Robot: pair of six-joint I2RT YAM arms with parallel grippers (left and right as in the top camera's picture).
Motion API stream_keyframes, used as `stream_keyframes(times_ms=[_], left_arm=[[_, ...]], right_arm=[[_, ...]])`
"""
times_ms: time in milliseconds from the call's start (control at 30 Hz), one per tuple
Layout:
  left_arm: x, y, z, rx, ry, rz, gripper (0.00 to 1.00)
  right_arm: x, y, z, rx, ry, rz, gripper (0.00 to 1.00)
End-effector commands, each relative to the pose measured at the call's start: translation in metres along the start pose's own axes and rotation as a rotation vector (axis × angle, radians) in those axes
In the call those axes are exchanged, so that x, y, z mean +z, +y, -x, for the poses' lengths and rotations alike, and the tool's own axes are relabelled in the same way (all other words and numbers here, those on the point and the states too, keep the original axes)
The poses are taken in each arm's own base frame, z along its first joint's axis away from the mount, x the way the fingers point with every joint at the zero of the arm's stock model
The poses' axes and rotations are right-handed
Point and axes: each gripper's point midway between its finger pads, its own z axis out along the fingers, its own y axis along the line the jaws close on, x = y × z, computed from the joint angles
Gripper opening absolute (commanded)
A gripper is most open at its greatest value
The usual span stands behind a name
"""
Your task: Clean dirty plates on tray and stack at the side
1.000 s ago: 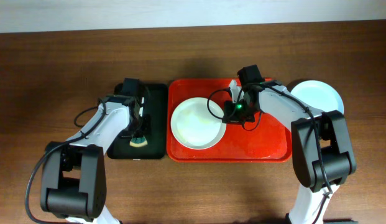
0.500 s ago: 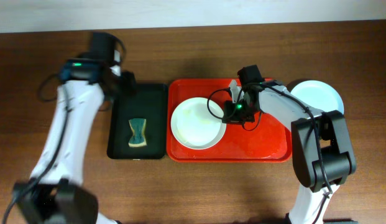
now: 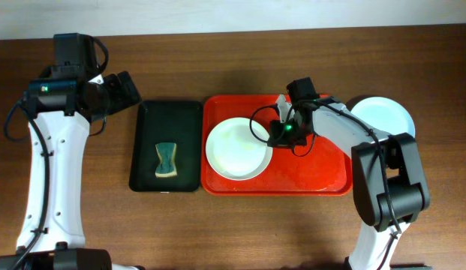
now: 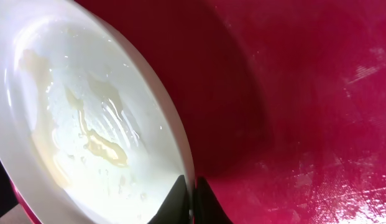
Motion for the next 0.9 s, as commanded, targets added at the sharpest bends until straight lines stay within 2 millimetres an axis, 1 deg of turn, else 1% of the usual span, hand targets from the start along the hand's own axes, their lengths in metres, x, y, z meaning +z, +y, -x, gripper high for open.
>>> stream_keyframes(times_ms=[0,67,133,200,300,467,567,700,833,867], left_arm=[[0.001,0.002,0.0,-0.016,0.002,0.007,0.99],[0.001,0.002,0.0,-0.016,0.002,0.007,0.99],[0.001,0.002,0.0,-0.016,0.002,0.007,0.99],[0.001,0.002,0.0,-0.016,0.002,0.007,0.99],[0.001,0.002,0.0,-0.016,0.002,0.007,0.99],[0.001,0.002,0.0,-0.016,0.002,0.007,0.99],[0.001,0.002,0.0,-0.016,0.003,0.007,0.99],[0.001,0.002,0.0,-0.016,0.002,0.007,0.99],[0.001,0.002,0.0,-0.015,0.002,0.007,0.99],[0.001,0.002,0.0,-0.015,0.002,0.007,0.99]], right_arm=[[0.006,0.0,-0.004,-0.002,0.018,0.008,0.04],[0.004,0.001,-0.002,-0.002,0.015,0.009,0.04],[-0.002,0.0,0.0,0.008,0.014,0.006,0.04],[-0.014,-0.005,0.003,0.028,0.012,0.006,0.04],[-0.032,-0.019,0.005,0.079,-0.001,0.006,0.04],[-0.038,-0.023,-0.001,0.091,0.027,0.047,0.04],[-0.038,-0.023,-0.002,0.097,0.029,0.049,0.04],[-0.043,-0.021,-0.004,0.157,0.036,0.049,0.04],[-0.061,-0.009,0.006,0.191,-0.016,0.053,0.04],[-0.07,-0.001,0.011,0.188,-0.044,0.057,0.04]])
